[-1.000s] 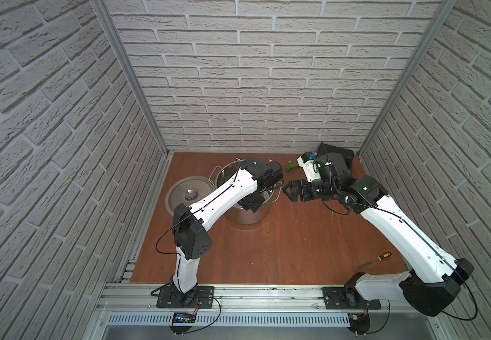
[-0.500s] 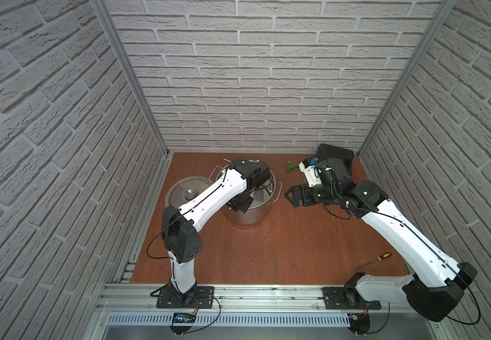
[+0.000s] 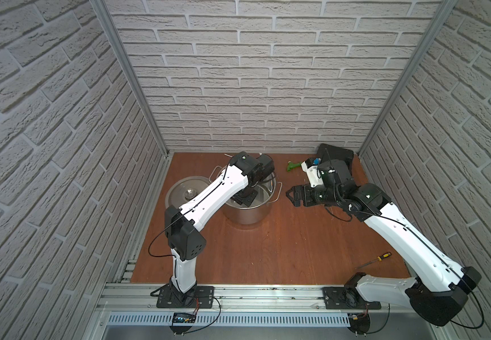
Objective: Stir the soup with a spoon
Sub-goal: Stir the soup in the pan with a stick.
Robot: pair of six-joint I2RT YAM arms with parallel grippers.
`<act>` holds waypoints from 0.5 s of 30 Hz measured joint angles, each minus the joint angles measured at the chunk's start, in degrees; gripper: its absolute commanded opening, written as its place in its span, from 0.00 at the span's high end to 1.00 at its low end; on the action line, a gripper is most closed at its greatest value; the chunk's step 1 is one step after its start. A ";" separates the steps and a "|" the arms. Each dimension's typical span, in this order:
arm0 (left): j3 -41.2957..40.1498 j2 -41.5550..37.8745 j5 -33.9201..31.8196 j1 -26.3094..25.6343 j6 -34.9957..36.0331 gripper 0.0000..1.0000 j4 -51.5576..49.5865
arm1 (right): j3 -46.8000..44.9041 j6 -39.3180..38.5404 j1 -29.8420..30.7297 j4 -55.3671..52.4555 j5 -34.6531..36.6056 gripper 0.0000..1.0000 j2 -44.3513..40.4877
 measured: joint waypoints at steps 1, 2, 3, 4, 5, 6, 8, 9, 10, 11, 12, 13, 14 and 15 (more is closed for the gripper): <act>0.24 0.72 0.42 -0.72 -0.15 1.00 0.00 | -0.07 0.02 0.00 -0.02 0.20 0.03 -0.28; 0.50 1.46 0.79 -1.57 -0.26 1.00 0.00 | -0.07 0.02 0.00 0.00 0.26 0.04 -0.50; 0.52 2.05 1.01 -2.27 -0.42 1.00 -0.02 | -0.07 0.02 0.00 0.04 0.22 0.03 -0.76; 0.52 2.49 1.18 -2.80 -0.55 1.00 -0.02 | -0.20 0.02 0.00 0.17 0.22 0.03 -1.11; 0.46 2.75 1.36 -3.17 -0.66 1.00 -0.02 | -0.50 0.02 0.00 0.31 0.22 0.03 -1.60; 0.28 2.80 1.40 -3.32 -0.83 1.00 -0.02 | -0.92 0.02 0.00 0.42 0.24 0.03 -2.12; -0.42 2.69 1.11 -3.43 -1.03 1.00 -0.04 | -1.99 -0.02 0.00 0.61 0.22 0.03 -3.58; -1.25 2.43 0.76 -3.43 -1.05 1.00 0.07 | -2.67 -0.07 0.00 0.96 0.20 0.03 -4.33; -2.69 2.01 0.11 -3.43 -1.07 1.00 0.07 | -3.76 -0.15 0.00 1.77 0.20 0.03 -5.35; -4.46 1.49 -0.57 -3.41 -1.07 1.00 -0.02 | -5.14 -0.17 0.00 2.60 0.20 0.03 -6.49; -5.77 1.16 -1.07 -3.30 -1.16 1.00 -0.13 | -6.05 -0.20 0.00 2.78 0.26 0.03 -7.23; -6.82 0.87 -1.75 -3.17 -1.33 1.00 -0.15 | -6.62 -0.17 0.00 2.71 0.33 0.03 -7.76; -7.54 0.61 -2.43 -3.02 -1.49 1.00 -0.17 | -6.75 -0.13 0.00 2.69 0.33 0.03 -7.85; -8.09 0.17 -3.06 -2.86 -1.53 1.00 0.09 | -6.75 -0.11 0.00 2.84 0.28 0.03 -7.82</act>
